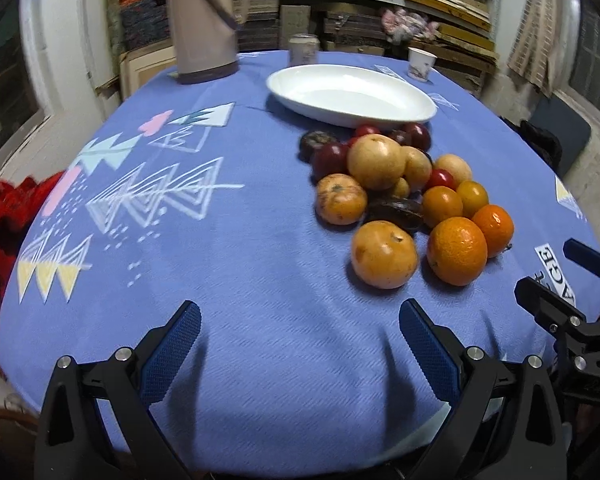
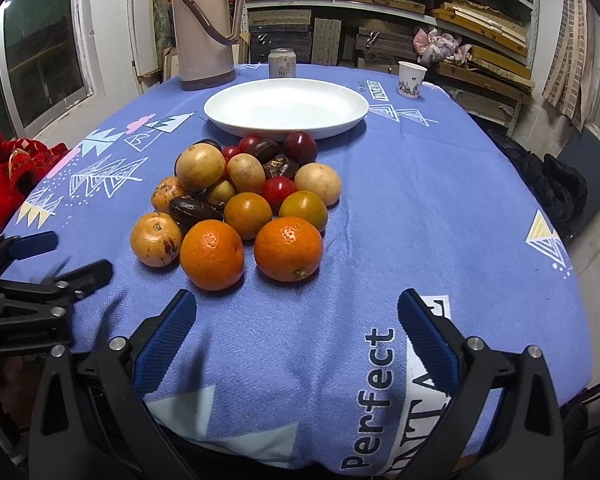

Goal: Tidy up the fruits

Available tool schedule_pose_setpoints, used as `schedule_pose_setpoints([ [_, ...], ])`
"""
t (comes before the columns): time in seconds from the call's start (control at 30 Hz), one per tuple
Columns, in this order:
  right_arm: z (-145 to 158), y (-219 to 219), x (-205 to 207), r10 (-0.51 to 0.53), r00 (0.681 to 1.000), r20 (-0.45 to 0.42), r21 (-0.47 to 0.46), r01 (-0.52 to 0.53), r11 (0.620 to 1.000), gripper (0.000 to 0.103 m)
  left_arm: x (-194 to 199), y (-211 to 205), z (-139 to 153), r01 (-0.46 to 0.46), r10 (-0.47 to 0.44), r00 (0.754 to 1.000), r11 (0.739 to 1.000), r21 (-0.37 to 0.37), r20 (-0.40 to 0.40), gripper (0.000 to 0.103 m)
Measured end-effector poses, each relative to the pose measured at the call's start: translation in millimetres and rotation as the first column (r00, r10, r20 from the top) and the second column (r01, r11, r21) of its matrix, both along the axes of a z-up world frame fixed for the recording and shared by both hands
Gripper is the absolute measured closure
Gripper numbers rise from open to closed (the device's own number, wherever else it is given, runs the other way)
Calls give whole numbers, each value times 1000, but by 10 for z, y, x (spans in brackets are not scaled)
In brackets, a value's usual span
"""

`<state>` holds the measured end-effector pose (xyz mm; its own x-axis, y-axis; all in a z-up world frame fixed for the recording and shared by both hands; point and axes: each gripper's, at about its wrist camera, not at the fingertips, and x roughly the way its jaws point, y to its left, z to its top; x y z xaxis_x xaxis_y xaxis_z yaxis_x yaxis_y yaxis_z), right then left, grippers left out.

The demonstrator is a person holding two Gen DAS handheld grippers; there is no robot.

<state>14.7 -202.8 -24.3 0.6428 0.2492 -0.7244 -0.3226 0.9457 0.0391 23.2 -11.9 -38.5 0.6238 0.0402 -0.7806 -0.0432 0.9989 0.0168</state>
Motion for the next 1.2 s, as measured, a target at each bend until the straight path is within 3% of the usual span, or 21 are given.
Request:
schedule_pose_setpoints([
  [0.33, -122, -101, 118, 34, 999, -13, 37, -33, 999, 4, 393, -206, -205, 112, -112, 992, 994, -17, -62, 30],
  [0.47, -158, -143, 215, 44, 999, -22, 45, -43, 998, 4, 488, -276, -193, 165, -165, 986, 986, -12, -33, 59],
  [0.53, -156, -156, 260, 48, 999, -24, 51, -47, 998, 5, 533, -278, -195, 180, -180, 983, 983, -23, -27, 59],
  [0.6, -127, -189, 301, 60, 998, -24, 71, -58, 996, 15, 550, -277, -202, 193, -194, 981, 981, -31, -19, 59],
  [0.67, -113, -218, 366, 74, 996, -44, 85, -70, 994, 38, 553, -237, -205, 203, -204, 979, 977, -56, -8, 59],
  [0.83, -157, -185, 481, 92, 992, -89, 116, -82, 990, 40, 537, -187, -209, 211, -211, 977, 973, -90, 7, 59],
  [1.0, -237, 30, 580, 131, 984, -120, 122, -117, 986, 58, 533, -206, -211, 207, -206, 978, 975, -81, 11, 59],
  [1.2, -227, 76, 600, 147, 983, -114, 152, -129, 980, 60, 511, -202, -200, 199, -198, 980, 975, -96, 21, 59],
])
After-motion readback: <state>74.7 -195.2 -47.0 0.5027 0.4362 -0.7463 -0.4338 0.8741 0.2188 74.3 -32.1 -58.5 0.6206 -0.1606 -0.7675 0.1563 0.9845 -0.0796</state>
